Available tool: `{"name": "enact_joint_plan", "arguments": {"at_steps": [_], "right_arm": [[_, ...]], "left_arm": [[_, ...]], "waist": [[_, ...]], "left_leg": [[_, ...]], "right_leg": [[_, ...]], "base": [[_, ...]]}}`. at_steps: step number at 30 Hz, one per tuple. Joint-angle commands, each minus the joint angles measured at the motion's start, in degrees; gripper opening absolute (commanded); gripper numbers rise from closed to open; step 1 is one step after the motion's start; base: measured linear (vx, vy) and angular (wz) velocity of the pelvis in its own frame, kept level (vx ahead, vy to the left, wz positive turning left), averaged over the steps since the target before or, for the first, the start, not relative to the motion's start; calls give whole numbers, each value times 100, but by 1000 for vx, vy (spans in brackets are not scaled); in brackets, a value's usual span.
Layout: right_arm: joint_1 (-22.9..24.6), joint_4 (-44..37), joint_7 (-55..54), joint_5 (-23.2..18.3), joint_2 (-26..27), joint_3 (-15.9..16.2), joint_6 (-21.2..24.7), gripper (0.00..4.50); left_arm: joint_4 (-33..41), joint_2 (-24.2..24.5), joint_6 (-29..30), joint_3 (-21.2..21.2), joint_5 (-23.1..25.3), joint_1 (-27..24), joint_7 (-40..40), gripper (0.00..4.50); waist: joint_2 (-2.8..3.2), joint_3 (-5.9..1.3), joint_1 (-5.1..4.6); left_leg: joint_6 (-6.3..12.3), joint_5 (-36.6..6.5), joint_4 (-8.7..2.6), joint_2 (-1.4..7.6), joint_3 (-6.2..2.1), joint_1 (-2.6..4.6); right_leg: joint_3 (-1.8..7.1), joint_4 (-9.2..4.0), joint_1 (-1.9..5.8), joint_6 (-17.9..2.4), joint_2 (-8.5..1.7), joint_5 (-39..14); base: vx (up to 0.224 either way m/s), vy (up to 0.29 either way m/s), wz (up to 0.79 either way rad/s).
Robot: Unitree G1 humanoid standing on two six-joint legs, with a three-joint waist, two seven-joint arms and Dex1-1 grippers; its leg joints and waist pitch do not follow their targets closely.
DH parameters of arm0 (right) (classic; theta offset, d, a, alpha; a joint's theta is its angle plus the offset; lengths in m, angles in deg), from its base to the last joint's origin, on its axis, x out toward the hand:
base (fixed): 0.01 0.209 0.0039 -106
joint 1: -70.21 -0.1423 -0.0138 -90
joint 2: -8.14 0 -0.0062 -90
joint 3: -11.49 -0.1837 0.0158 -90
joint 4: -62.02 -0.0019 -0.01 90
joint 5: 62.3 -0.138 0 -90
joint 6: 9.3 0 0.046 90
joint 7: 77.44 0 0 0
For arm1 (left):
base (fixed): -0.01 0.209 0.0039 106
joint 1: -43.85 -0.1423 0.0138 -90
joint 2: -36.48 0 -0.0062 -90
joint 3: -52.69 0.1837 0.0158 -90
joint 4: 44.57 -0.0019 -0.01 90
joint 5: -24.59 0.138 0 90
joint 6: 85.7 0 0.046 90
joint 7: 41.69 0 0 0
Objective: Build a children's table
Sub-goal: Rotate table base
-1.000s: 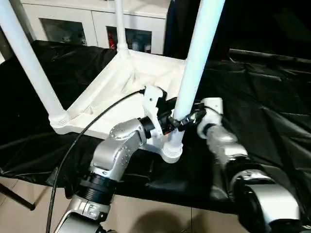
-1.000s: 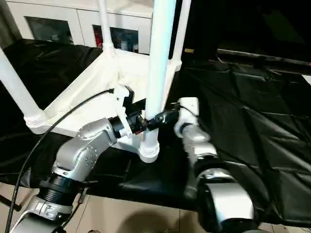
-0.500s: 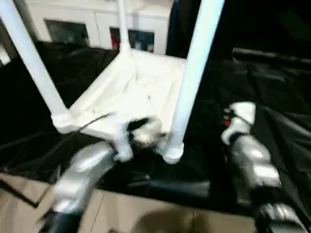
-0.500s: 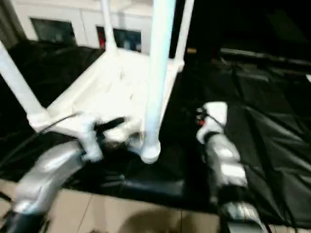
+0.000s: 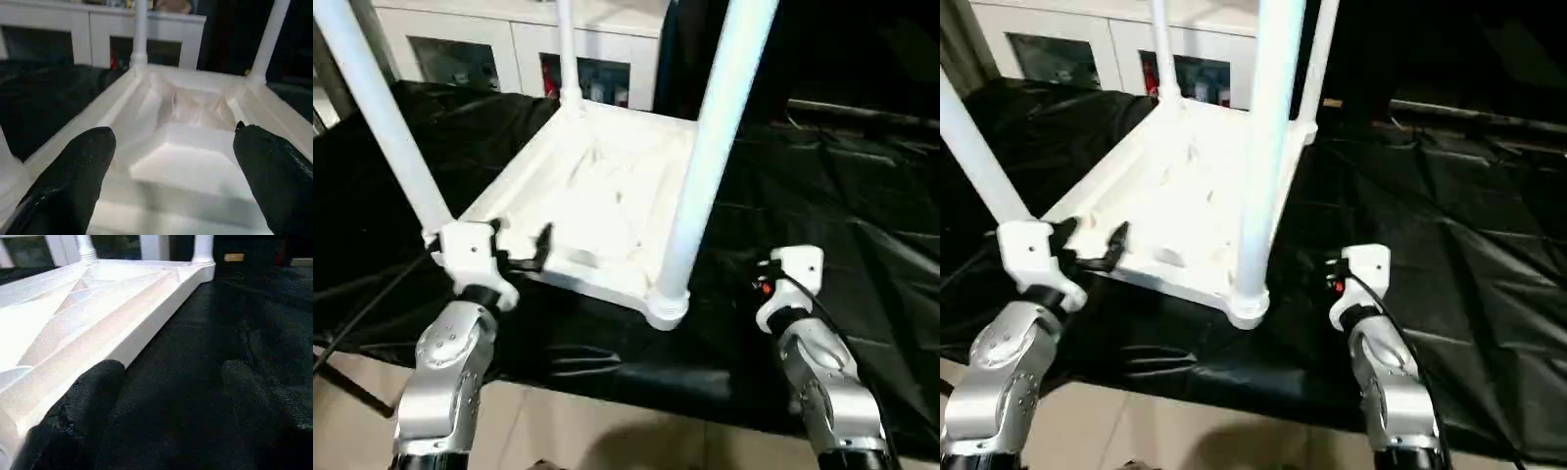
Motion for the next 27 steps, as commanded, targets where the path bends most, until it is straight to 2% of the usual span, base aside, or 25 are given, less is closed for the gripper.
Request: {"name": "enact_joint_plan", "arguments": {"at_steps": [1,2,3,4,5,6,7,8,9,10,11,12,13,15,16,17,18,19,20,21,22,23,24,26,27], "right_arm": [[37,-227,-71,-33,48,-41,198,371],[46,-255,-80,-31,43,-46,221,371],[60,-291,-94,-24,45,-52,243,371],[60,-318,-108,-15,32,-71,256,371],[62,-348,-135,-14,10,-78,278,371],[44,-356,-151,-27,-27,-101,304,371],[31,-361,-164,-48,-57,-125,326,371],[18,-353,-178,-60,-85,-152,334,371],[-1,-318,-178,-52,-132,-182,316,371],[-13,-293,-178,-42,-176,-210,301,371],[-30,-276,-204,-42,-213,-268,303,371],[-43,-268,-219,-42,-233,-315,318,371],[-66,-230,-245,1,-285,-361,274,371],[-143,-156,-191,-95,-400,-514,330,371],[-157,-152,-179,-111,-417,-528,348,371],[-184,-163,-124,-169,-461,-508,393,371],[-198,-170,-75,-205,-490,-495,421,371],[-201,-172,-66,-212,-496,-493,426,371],[-221,-184,46,-238,-557,-449,473,371],[-231,-179,122,-244,-602,-413,527,371],[-248,-145,231,-187,-673,-347,502,371],[-254,-133,256,-163,-688,-335,481,371],[-259,-127,265,-153,-693,-335,467,371],[-329,-98,271,-195,-690,-345,477,371],[-329,-98,271,-195,-690,-345,477,371]], "left_arm": [[129,70,20,4,135,66,52,443],[130,72,22,14,146,66,49,443],[131,73,19,24,163,58,68,443],[110,85,11,31,187,43,86,443],[94,95,1,33,194,23,99,443],[66,98,4,36,192,2,111,443],[47,97,-1,40,192,-24,112,443],[42,77,-1,44,233,-44,173,443],[58,33,64,46,244,-70,243,443],[111,61,144,107,372,-109,301,443],[141,89,77,184,520,-146,331,443],[154,109,14,242,624,-168,341,443],[151,83,12,275,634,-183,340,443],[138,-52,5,276,583,-198,429,443],[139,-64,-14,279,606,-199,464,443],[127,-105,-60,257,571,-194,484,443],[130,-127,-19,249,547,-189,502,443],[131,-131,-11,248,543,-188,505,443],[112,-159,0,218,565,-160,598,443],[101,-152,19,220,577,-147,614,443],[117,-104,14,271,603,-158,546,443],[126,-84,-3,293,613,-166,511,443],[147,-62,-6,316,610,-180,463,443],[202,-101,-26,305,549,-214,409,443],[202,-101,-26,305,549,-214,409,443]], "waist": [[27,-298,-52],[127,-271,-294],[139,-298,-395],[261,-320,-418],[163,-261,-462],[172,-225,-443],[-27,-247,-441],[-179,-295,-149],[-138,-322,-79],[-73,-299,-99],[32,-369,-206],[112,-383,-351],[143,-353,-529],[379,-356,-705],[407,-385,-744],[436,-435,-734],[436,-500,-748],[310,-606,-733],[138,-639,-662],[-80,-714,-612],[-107,-655,-359],[-88,-503,-359],[-104,-468,-388],[-15,-399,-403],[-15,-399,-403]], "left_leg": [[245,-1106,-398,179,-112,175],[588,-1546,-749,259,99,621],[765,-1802,-894,386,198,582],[806,-2026,-1120,584,405,464],[708,-1980,-1195,775,558,448],[471,-2143,-1228,807,686,457],[-112,-2639,-1119,714,825,544],[-396,-2689,199,263,548,595],[-256,-2358,487,254,118,323],[-208,-1908,524,220,-219,34],[-525,-677,-244,85,-487,-44],[-804,-313,-618,143,-375,140],[-683,-661,-852,512,-559,283],[-926,-98,-1007,897,-774,333],[-641,449,-1108,1270,-936,426],[-3,1235,-1006,1314,-931,500],[463,1663,-875,1254,-914,588],[1534,2612,-606,1019,-884,655],[2119,2758,-296,445,-563,352],[2150,2457,-93,-72,-292,21],[1459,1194,-87,-103,-278,-244],[765,760,-313,-41,-241,-174],[545,575,-400,-44,-205,-121],[326,-274,-606,131,-188,29],[326,-274,-606,131,-188,29]], "right_leg": [[657,-777,20,-673,-285,-3508],[11,-360,-499,-582,252,-2700],[-327,-59,-467,-661,235,-2392],[-785,492,-364,-786,59,-1592],[-1039,618,-263,-928,-173,-934],[-1113,614,-223,-985,-277,-879],[-951,281,-87,-1059,-487,-1343],[266,-890,-88,-1076,-1512,-3238],[669,-990,177,-1184,-1833,-3782],[780,-943,507,-1430,-1871,-4112],[79,-490,427,-1568,-646,-3055],[-250,-328,147,-1275,-118,-2231],[-454,33,-14,-985,35,-1126],[-579,189,4,-1036,-58,-400],[-702,329,-93,-924,-131,-500],[-730,423,-155,-804,-194,-677],[-735,397,-174,-811,-257,-681],[-662,270,-162,-1086,-380,-332],[-550,-35,137,-1633,-535,679],[-416,-21,514,-1867,-517,1809],[-170,-124,725,-2002,-903,3187],[-372,-172,599,-1678,-675,2917],[-478,-239,572,-1500,-528,2287],[-523,-436,514,-1103,-405,-586],[-523,-436,514,-1103,-405,-586]], "base": [[-49,234,-44],[-49,234,-44],[-60,273,-44],[-41,269,-55],[-41,269,-55],[-32,214,-62],[-25,181,-59],[-25,181,-59],[17,198,-74],[37,204,-90],[37,204,-90],[-38,153,-46],[-45,140,6],[-32,136,9],[0,0,0],[0,0,0],[0,0,0],[-10,-94,-9],[-10,-94,-9],[-28,-104,-6],[-39,-115,7],[-39,-115,7],[-58,-133,7],[-79,-98,5],[-97,-59,9]]}}
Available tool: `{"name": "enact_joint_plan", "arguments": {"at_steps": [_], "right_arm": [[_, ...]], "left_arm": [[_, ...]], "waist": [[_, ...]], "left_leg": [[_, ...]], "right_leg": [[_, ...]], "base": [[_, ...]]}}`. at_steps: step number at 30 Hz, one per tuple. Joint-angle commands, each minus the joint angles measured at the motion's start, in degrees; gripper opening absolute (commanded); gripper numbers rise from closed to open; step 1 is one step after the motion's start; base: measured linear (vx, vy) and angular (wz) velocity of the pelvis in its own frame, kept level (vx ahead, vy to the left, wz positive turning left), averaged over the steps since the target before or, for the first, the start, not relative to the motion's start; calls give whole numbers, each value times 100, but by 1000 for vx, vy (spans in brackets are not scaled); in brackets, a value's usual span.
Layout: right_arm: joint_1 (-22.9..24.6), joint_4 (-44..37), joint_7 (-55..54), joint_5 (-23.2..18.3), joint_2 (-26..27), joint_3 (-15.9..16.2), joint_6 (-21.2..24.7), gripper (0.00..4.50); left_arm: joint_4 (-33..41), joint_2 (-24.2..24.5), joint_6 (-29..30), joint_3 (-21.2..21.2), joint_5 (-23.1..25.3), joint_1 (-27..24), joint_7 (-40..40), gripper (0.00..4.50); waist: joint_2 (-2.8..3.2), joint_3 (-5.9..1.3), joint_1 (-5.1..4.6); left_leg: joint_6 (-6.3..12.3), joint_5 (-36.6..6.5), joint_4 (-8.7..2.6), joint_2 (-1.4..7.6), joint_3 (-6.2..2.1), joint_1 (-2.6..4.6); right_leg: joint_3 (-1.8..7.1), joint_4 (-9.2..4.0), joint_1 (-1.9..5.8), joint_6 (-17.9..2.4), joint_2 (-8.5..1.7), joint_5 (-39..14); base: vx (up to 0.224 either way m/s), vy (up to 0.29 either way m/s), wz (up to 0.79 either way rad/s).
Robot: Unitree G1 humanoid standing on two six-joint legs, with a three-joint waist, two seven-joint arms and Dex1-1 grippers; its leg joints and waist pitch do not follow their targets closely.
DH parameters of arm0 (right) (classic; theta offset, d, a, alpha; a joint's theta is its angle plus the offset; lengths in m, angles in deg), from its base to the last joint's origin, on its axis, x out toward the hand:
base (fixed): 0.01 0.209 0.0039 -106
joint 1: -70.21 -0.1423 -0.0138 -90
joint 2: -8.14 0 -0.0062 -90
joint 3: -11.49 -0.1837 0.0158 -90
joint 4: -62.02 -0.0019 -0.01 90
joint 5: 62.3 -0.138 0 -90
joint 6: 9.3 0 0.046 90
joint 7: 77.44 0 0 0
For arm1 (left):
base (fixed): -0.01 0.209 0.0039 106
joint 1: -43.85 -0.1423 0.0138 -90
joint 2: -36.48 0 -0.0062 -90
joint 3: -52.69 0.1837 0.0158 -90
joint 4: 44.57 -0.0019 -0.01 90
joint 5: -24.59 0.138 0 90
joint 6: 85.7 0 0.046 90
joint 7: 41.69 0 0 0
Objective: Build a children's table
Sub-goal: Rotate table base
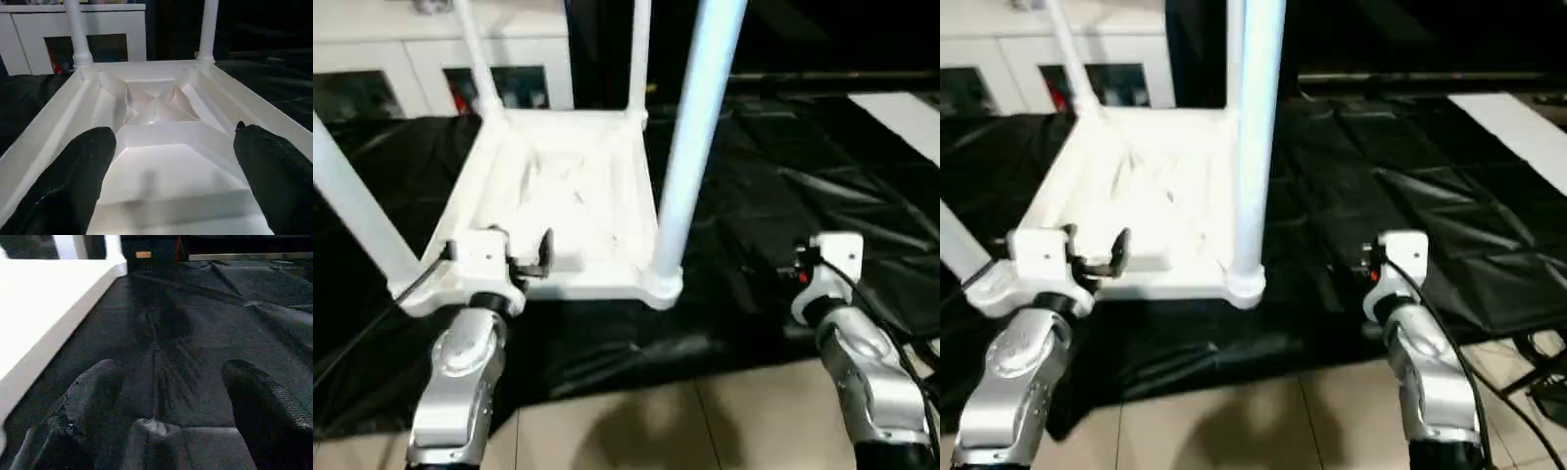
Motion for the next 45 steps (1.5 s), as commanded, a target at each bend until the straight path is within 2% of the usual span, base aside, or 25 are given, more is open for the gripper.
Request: {"name": "enact_joint_plan", "arguments": {"at_steps": [1,6,10,11,13,14,17,21,22,23,25,27,28,30,31,32,33,35,38,39,40,41,42,43,45], "right_arm": [[-119,-21,43,-27,-5,34,47,371],[-120,-10,77,138,-106,259,-57,371],[-157,35,49,237,-167,232,-131,371],[-158,36,50,238,-169,231,-130,371],[-184,67,76,244,-216,203,-124,371],[-184,73,79,233,-241,203,-121,371],[-169,63,68,211,-264,225,-118,371],[-137,19,87,244,-270,265,-94,371],[-134,12,101,249,-290,284,-70,371],[-133,2,123,264,-323,317,-35,371],[-135,-3,140,277,-347,341,-11,371],[-156,4,173,286,-360,376,-9,371],[-156,4,178,286,-360,379,-11,371],[-165,6,241,257,-352,423,-11,371],[-151,-16,305,218,-338,467,4,371],[-139,-32,341,184,-326,487,24,371],[-130,-37,361,100,-292,466,84,371],[-121,-37,371,41,-267,450,130,371],[-95,-35,427,51,-266,494,91,371],[-98,-47,533,-16,-271,499,80,371],[-99,-58,622,-57,-296,513,76,371],[-100,-66,679,-80,-313,525,75,371],[-97,-89,798,-136,-352,540,85,371],[-95,-122,983,-205,-438,562,110,371],[-96,-159,1368,-297,-662,608,145,371]], "left_arm": [[145,31,-26,-27,-19,-40,-44,443],[178,-25,-71,-24,19,-3,82,443],[190,-56,-60,41,34,-1,87,443],[190,-57,-61,43,35,-2,86,443],[190,-94,-67,65,42,-27,85,443],[188,-114,-69,68,35,-37,87,443],[189,-130,-71,69,30,-40,94,443],[183,-161,-64,58,20,-36,127,443],[186,-178,-60,59,24,-40,139,443],[194,-191,-57,64,29,-51,153,443],[201,-201,-55,68,33,-59,165,443],[235,-222,-53,73,41,-88,203,443],[237,-223,-53,72,41,-90,205,443],[254,-231,-51,53,42,-110,238,443],[256,-232,-53,28,60,-121,258,443],[258,-235,-49,12,74,-125,269,443],[257,-258,-70,-22,46,-132,287,443],[275,-258,-42,-43,-8,-139,272,443],[321,-160,-24,-12,-95,-161,95,443],[327,-119,6,-16,-269,-154,-107,443],[329,-81,49,-9,-347,-143,-227,443],[329,-54,84,-5,-392,-135,-300,443],[300,10,58,18,-463,-103,-471,443],[301,147,61,64,-620,-79,-829,443],[258,446,95,166,-835,18,-1460,443]], "waist": [[-35,-151,48],[-41,17,-85],[150,61,-252],[115,67,-290],[-8,27,-305],[-79,6,-191],[-38,-152,-92],[63,-303,-246],[-51,-315,-213],[-281,-304,10],[-39,-346,72],[178,-346,-394],[176,-333,-518],[25,-252,-478],[-242,-223,-379],[-524,-164,-127],[-579,-273,-89],[-536,-178,30],[-182,-191,139],[133,-277,118],[211,-330,-159],[133,-283,-54],[104,-309,-43],[62,-240,60],[-35,-175,143]], "left_leg": [[193,-1058,-401,243,66,75],[-275,-3237,-435,274,55,579],[-256,-4487,-918,654,-179,522],[-270,-4504,-886,581,-128,620],[-218,-3581,-553,242,105,586],[9,-2432,-454,165,172,309],[369,-987,-471,165,173,109],[1380,229,-526,399,-51,748],[1838,675,-403,267,10,686],[2426,819,-20,-320,50,-252],[2403,1114,160,-200,-142,-473],[3378,2280,-96,294,-1157,1107],[4022,3471,-236,582,-1757,1436],[2986,3560,-301,268,-1784,1154],[1571,2269,-183,-559,-1465,765],[939,120,362,-1084,-488,275],[974,-347,677,-946,-393,-136],[346,338,603,-687,-264,-139],[369,1436,3,-190,-409,-263],[655,1833,-190,296,-548,-46],[2043,2761,-281,1124,-1202,364],[2328,4062,-146,1009,-1135,464],[2136,4263,-156,780,-997,357],[1620,3142,-304,290,-607,38],[912,524,-291,82,-367,-61]], "right_leg": [[253,-710,299,-519,-408,-2000],[-92,-1038,136,118,-314,-4486],[-278,-564,618,-88,-336,-2656],[-203,-668,517,-292,-383,-2530],[-122,-1021,559,-323,-537,-3853],[59,-1103,769,-233,-675,-4445],[128,-985,966,-553,-584,-3442],[-86,-389,577,-1517,-261,-108],[-1,-332,644,-1614,-294,394],[105,-522,1361,-1311,-386,1017],[103,-511,1578,-981,-663,1811],[-452,246,134,-173,164,-61],[-228,582,-280,445,-6,-1626],[251,591,-430,638,-180,-749],[669,-188,-5,394,-333,328],[1178,-590,851,356,-554,687],[1409,-530,1315,153,-635,1250],[1008,-310,1205,227,-549,3959],[714,-230,1069,-34,-571,4455],[434,-30,864,192,-476,3910],[356,471,332,387,-475,1738],[561,280,40,278,-575,697],[535,194,110,248,-511,852],[405,-94,324,68,-340,849],[409,-416,456,-533,-604,5]], "base": [[-82,-31,8],[-75,-2,3],[14,25,-10],[25,37,-19],[43,9,-5],[87,18,-9],[91,9,-4],[212,-15,9],[188,7,12],[188,7,12],[141,44,69],[159,-19,74],[142,-106,14],[127,-209,24],[23,-262,68],[-40,-151,60],[73,-78,60],[170,-55,18],[75,-43,1],[0,0,0],[0,0,0],[0,0,0],[0,0,0],[-51,58,-4],[-65,32,-5]]}}
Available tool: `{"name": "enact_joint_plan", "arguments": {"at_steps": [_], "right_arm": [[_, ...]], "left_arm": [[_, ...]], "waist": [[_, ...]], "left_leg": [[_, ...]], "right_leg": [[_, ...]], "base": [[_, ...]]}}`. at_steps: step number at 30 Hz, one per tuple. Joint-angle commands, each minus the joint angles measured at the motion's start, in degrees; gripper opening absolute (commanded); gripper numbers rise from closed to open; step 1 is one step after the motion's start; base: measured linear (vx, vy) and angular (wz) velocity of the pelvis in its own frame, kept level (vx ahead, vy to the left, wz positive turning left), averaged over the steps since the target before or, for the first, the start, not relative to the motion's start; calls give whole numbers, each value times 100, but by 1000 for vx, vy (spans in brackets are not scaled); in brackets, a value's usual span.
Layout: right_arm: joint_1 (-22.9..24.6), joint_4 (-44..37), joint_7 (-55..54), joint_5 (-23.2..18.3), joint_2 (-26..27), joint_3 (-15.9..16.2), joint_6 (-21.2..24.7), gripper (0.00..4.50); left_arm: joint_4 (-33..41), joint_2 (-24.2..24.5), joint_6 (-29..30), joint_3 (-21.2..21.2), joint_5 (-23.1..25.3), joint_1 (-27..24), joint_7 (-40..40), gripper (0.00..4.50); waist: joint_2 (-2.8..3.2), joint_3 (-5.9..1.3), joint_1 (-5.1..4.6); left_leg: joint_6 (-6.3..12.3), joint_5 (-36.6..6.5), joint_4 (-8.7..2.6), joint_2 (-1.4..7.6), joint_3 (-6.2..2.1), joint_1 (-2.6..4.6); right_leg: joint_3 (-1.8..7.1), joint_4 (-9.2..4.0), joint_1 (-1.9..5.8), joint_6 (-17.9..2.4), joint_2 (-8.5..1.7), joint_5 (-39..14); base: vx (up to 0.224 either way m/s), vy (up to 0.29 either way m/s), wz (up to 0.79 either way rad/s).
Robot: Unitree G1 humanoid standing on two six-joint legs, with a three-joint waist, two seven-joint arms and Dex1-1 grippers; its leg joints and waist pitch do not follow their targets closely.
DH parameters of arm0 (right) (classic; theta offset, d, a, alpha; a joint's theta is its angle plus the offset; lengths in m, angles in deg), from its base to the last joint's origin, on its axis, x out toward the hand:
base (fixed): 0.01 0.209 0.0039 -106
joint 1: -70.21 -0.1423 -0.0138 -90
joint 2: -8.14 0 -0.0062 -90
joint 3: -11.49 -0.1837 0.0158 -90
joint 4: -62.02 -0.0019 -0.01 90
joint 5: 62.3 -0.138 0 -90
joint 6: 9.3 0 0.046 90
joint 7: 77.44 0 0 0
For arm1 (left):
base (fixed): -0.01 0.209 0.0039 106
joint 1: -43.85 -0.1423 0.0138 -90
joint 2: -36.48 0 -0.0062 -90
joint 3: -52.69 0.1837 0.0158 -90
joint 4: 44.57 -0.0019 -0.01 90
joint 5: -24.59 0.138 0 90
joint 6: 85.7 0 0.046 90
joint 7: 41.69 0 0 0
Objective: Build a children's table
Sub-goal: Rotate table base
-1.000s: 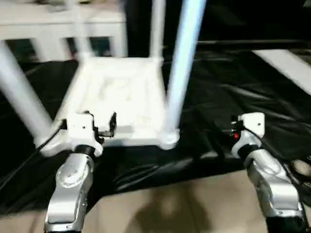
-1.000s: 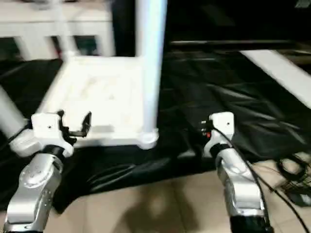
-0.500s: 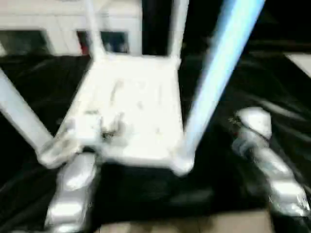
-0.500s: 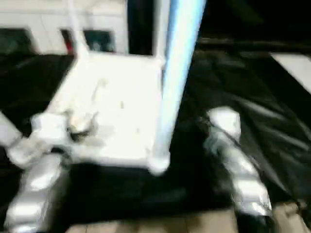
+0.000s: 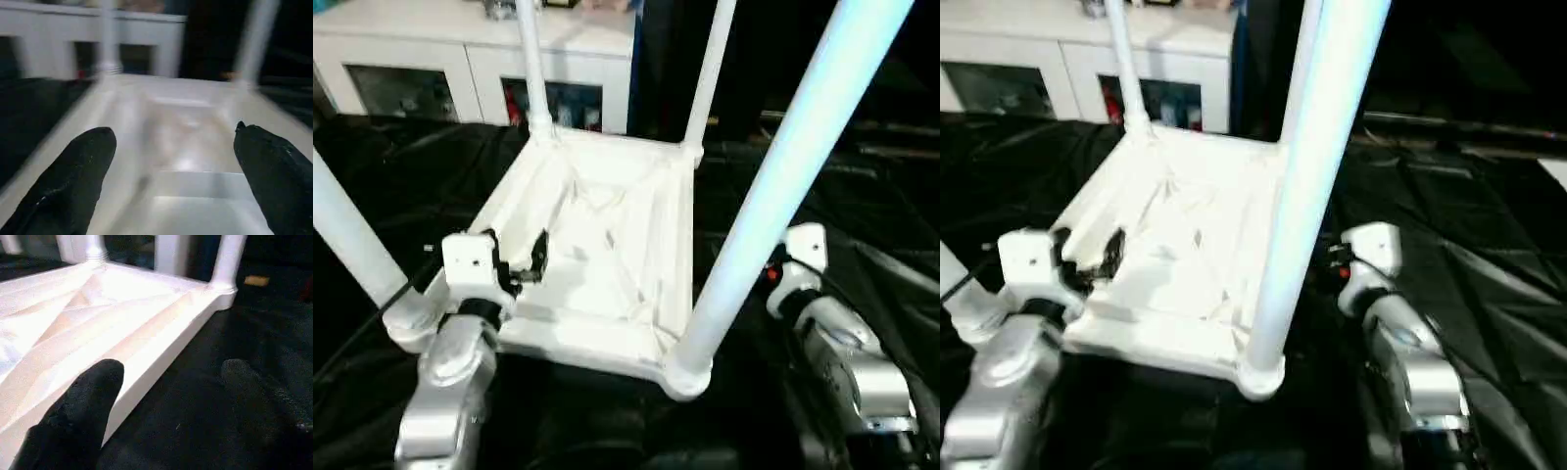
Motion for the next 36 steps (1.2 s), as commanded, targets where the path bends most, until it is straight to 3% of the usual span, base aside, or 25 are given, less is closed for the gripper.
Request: {"name": "enact_joint_plan", "arguments": {"at_steps": [1,2,4,5,6,7,8,10,11,12,15,16,17,18,19,20,22,23,26,28,31,33,36], "right_arm": [[-7,-102,663,-191,-456,-63,147,371],[-24,-85,874,-223,-607,-65,165,371],[-46,-58,1162,-225,-812,-32,132,371],[-72,6,1412,-159,-1012,31,-23,371],[-110,82,1666,-128,-1197,87,-115,371],[-134,123,1874,-145,-1329,127,-101,371],[-155,152,2047,-168,-1434,161,-70,371],[-121,76,2732,-189,-1874,385,-4,371],[-69,16,3160,-209,-2174,528,9,371],[-46,-4,3380,-221,-2329,593,15,371],[-8,-89,3642,-210,-2551,702,107,371],[1,-129,3757,-191,-2617,757,124,371],[23,-193,3824,-205,-2647,790,143,371],[32,-231,3877,-220,-2653,805,165,371],[37,-248,3899,-227,-2656,812,174,371],[37,-243,3889,-194,-2633,851,118,371],[48,-213,3831,-88,-2612,910,-3,371],[60,-229,3855,-83,-2631,929,-14,371],[86,-295,3913,-126,-2652,923,23,371],[93,-345,3954,-191,-2640,876,66,371],[98,-338,3982,-165,-2640,886,63,371],[81,-336,3991,-194,-2631,895,63,371],[60,-317,3990,-192,-2632,916,45,371]], "left_arm": [[-43,499,158,326,-344,286,-1220,443],[-83,718,244,453,-386,376,-1602,443],[-114,989,407,640,-421,487,-2073,443],[-128,1239,618,848,-457,611,-2522,443],[-161,1485,758,1071,-451,758,-2972,443],[-185,1629,849,1223,-438,877,-3250,443],[-209,1742,916,1342,-424,977,-3470,443],[-434,1907,1057,1650,-406,1388,-4054,443],[-675,2005,1009,1914,-284,1678,-4416,427],[-837,2072,966,2080,-200,1847,-4635,416],[-1191,2181,973,2480,89,2179,-5070,393],[-1296,2229,1093,2662,119,2318,-5288,382],[-1343,2239,1105,2749,144,2373,-5381,373],[-1374,2248,1149,2824,159,2419,-5465,369],[-1388,2252,1171,2860,167,2440,-5504,369],[-1477,2193,1180,2921,198,2494,-5487,364],[-1519,2173,1260,2981,242,2515,-5438,336],[-1589,2178,1259,3020,284,2547,-5448,329],[-1743,2173,1169,3046,380,2597,-5473,305],[-1897,2187,1104,3038,434,2651,-5528,283],[-1946,2280,1118,3102,497,2665,-5589,259],[-1942,2321,1108,3109,514,2639,-5610,238],[-1857,2370,1167,3100,493,2588,-5677,215]], "waist": [[-11,-236,35],[10,-194,36],[-19,-134,-31],[-23,-128,-44],[65,-125,-33],[33,-123,-64],[48,-119,-78],[69,-149,-63],[60,-136,-48],[55,-135,-41],[32,-137,-39],[81,-146,-50],[69,-165,-63],[91,-175,-62],[74,-176,-66],[107,-193,-62],[80,-211,-57],[119,-226,-53],[100,-240,-37],[105,-297,-16],[108,-343,9],[104,-319,16],[100,-262,14]], "left_leg": [[342,-766,-590,576,-68,204],[4,-1620,-675,643,1,287],[-396,-2453,-763,684,71,300],[-483,-2569,-772,692,84,291],[-639,-2856,-775,693,85,322],[-707,-3054,-786,693,83,323],[-719,-3054,-806,697,79,305],[-649,-2851,-803,698,90,299],[-499,-2694,-791,701,139,326],[-463,-2624,-787,708,153,321],[-319,-2282,-790,735,198,289],[-316,-2173,-807,742,192,262],[-323,-2140,-814,757,197,259],[-308,-2106,-818,760,198,257],[-279,-2093,-816,759,216,261],[-207,-1955,-794,769,240,290],[-92,-1687,-762,773,273,291],[-15,-1502,-747,777,297,304],[142,-1247,-720,773,321,294],[407,-622,-660,785,345,269],[628,-190,-598,790,372,269],[712,-193,-600,794,386,262],[518,-794,-663,824,389,289]], "right_leg": [[183,-539,200,-1201,-511,-216],[182,-554,110,-1323,-450,-770],[189,-605,51,-1274,-414,-1642],[193,-622,37,-1235,-427,-1829],[205,-660,-12,-1103,-448,-2242],[208,-680,-38,-1008,-433,-2448],[205,-676,-26,-1013,-431,-2393],[214,-662,-4,-1061,-435,-2202],[237,-689,-28,-1152,-439,-2090],[241,-695,-18,-1172,-445,-2083],[249,-696,10,-1263,-473,-2013],[231,-664,36,-1313,-469,-1908],[207,-644,47,-1372,-452,-1724],[203,-633,59,-1406,-451,-1594],[205,-641,51,-1432,-448,-1524],[211,-625,42,-1556,-448,-1213],[213,-609,57,-1677,-451,-887],[208,-597,56,-1771,-435,-593],[205,-570,79,-1863,-425,-236],[180,-478,123,-1980,-424,575],[168,-406,119,-2101,-419,1283],[161,-407,97,-2140,-415,1306],[164,-479,83,-2123,-425,420]], "base": [[-89,-34,-2],[-89,-34,-2],[-43,-17,1],[-83,-15,-5],[-85,2,-9],[-119,-131,-16],[-81,-130,-11],[-18,77,-2],[-35,154,-4],[0,0,0],[0,0,0],[0,0,0],[0,0,0],[0,0,0],[0,0,0],[0,0,0],[0,0,0],[0,0,0],[37,-3,-1],[62,-6,-4],[36,1,-2],[0,0,0],[0,0,0]]}}
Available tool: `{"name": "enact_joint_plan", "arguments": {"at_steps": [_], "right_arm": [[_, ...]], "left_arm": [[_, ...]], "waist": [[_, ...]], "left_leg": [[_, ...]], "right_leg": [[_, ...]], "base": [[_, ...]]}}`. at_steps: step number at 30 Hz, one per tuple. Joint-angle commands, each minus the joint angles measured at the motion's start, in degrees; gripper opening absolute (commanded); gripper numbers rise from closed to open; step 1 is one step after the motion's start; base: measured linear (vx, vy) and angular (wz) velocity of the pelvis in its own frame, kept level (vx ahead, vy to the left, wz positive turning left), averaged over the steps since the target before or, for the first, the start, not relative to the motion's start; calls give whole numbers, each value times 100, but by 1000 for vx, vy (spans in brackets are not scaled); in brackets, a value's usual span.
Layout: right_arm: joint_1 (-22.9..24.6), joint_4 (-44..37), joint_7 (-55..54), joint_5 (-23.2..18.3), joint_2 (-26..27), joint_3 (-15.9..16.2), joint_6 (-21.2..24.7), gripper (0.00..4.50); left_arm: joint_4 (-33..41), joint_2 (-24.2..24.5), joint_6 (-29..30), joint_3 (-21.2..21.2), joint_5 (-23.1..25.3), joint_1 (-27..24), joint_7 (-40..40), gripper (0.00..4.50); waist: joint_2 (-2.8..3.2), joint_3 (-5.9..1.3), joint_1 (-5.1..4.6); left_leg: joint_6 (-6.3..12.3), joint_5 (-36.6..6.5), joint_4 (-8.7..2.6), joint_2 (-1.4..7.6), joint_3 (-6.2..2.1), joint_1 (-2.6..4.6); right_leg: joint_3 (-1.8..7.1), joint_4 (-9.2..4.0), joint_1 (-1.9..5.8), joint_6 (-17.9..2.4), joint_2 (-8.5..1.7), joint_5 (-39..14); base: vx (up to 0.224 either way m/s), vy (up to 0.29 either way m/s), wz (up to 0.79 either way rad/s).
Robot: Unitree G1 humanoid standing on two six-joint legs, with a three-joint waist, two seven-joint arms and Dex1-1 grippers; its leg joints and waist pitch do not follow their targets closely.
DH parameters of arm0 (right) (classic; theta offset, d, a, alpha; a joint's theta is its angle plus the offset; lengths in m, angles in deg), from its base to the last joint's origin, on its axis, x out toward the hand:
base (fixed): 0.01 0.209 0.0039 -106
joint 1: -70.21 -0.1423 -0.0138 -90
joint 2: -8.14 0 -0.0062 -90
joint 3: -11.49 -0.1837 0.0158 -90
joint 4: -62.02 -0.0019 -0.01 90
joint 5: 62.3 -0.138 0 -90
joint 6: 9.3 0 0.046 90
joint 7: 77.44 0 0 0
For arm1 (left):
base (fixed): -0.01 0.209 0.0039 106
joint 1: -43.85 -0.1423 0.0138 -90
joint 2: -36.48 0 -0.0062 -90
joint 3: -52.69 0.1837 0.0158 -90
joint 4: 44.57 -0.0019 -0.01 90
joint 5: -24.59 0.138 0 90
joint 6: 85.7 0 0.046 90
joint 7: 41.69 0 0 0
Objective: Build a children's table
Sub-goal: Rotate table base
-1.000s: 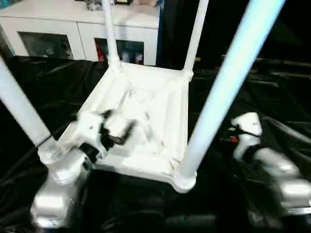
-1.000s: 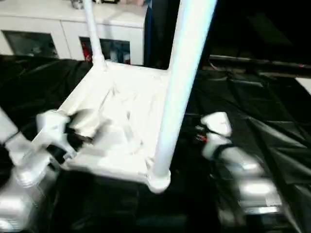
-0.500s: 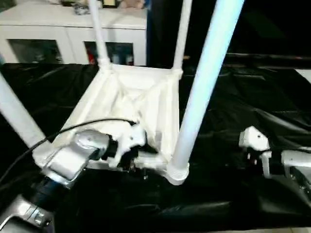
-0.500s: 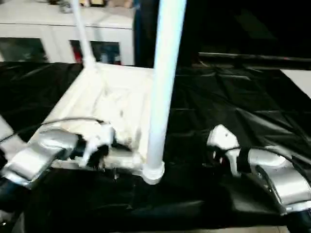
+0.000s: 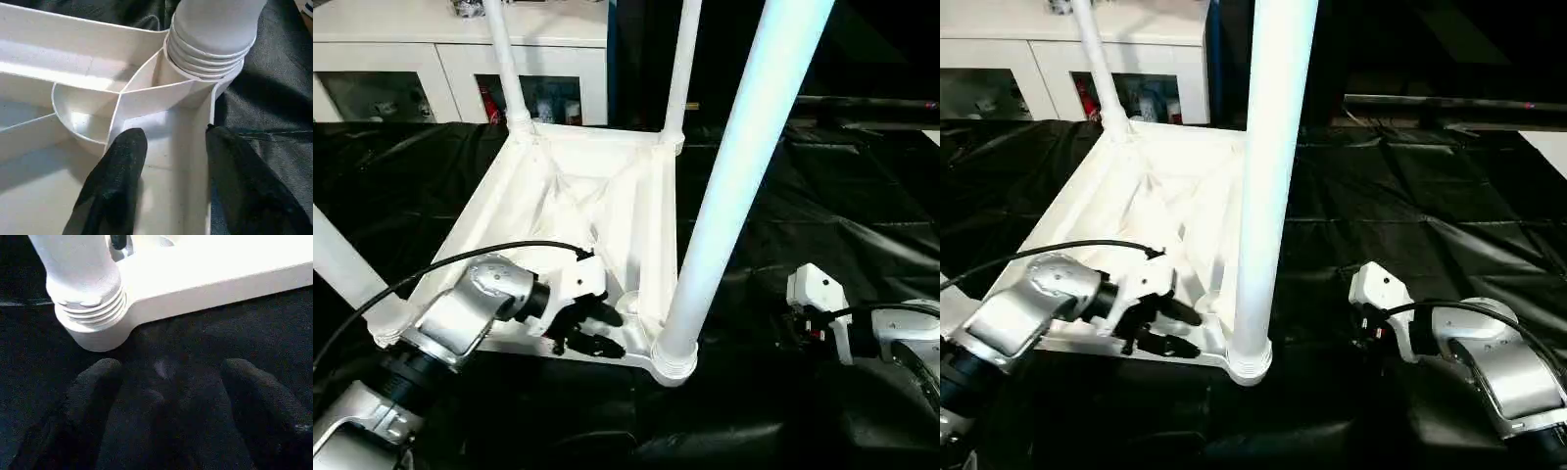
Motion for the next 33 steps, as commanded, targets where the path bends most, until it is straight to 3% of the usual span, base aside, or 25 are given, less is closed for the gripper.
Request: {"name": "enact_joint_plan", "arguments": {"at_steps": [1,5,7,12,17,20,24,25,27,30,31,33], "right_arm": [[-54,-60,67,-62,-49,-26,-18,371],[-77,-13,87,-45,-39,-17,-39,371],[-75,-5,93,-43,-41,-19,-47,371],[-88,51,90,8,-15,10,-98,371],[-77,29,90,17,2,7,-101,371],[-70,19,92,3,10,-5,-100,371],[-82,61,58,-67,103,-48,-104,371],[-115,119,-15,-223,252,-131,25,371],[-132,150,-78,-305,340,-182,109,371],[-189,328,-409,-328,639,-292,43,398],[-212,429,-661,-358,864,-370,21,405],[-330,687,-1149,-488,1384,-575,-39,408]], "left_arm": [[33,95,59,73,81,-30,-74,215],[174,94,128,14,29,-135,-93,173],[190,90,136,11,29,-153,-90,154],[170,76,74,60,74,-233,-56,110],[76,104,-39,80,219,-255,-6,59],[76,138,-57,76,253,-274,-7,50],[54,192,-214,-9,401,-339,220,11],[-140,77,-511,-120,644,-319,753,5],[-208,27,-580,-163,727,-311,963,5],[-224,-170,-254,-348,719,-329,1396,0],[-79,-388,121,-537,541,-413,1616,0],[375,-885,780,-806,168,-685,1992,0]], "waist": [[-19,-326,12],[-25,-303,5],[-29,-303,3],[-39,-311,8],[-46,-333,12],[-58,-333,12],[-69,-310,11],[-70,-307,6],[-69,-302,-14],[-89,-300,-70],[-82,-299,-68],[-89,-308,-155]], "left_leg": [[437,-1134,-494,492,-167,182],[153,-1440,-534,503,-155,196],[110,-1489,-539,501,-155,199],[148,-1359,-529,493,-146,192],[311,-1040,-503,493,-143,169],[362,-1000,-498,497,-137,174],[309,-1207,-514,499,-136,181],[278,-1265,-519,506,-143,176],[207,-1424,-533,507,-151,177],[61,-1453,-552,488,-168,131],[45,-1442,-558,484,-175,131],[14,-1374,-537,464,-166,107]], "right_leg": [[150,-395,172,-1814,-407,-134],[174,-436,146,-1635,-411,-734],[178,-446,134,-1588,-412,-812],[186,-445,128,-1572,-414,-675],[176,-412,153,-1613,-416,-242],[174,-407,147,-1629,-415,-202],[177,-442,131,-1593,-421,-586],[178,-447,129,-1570,-420,-661],[174,-460,123,-1527,-421,-838],[162,-447,146,-1454,-414,-1003],[159,-450,145,-1437,-416,-1011],[164,-431,150,-1517,-438,-898]], "base": [[0,0,0],[0,0,0],[0,0,0],[0,0,0],[0,0,0],[0,0,0],[0,0,0],[0,0,0],[0,0,0],[0,0,0],[0,0,0],[0,0,0]]}}
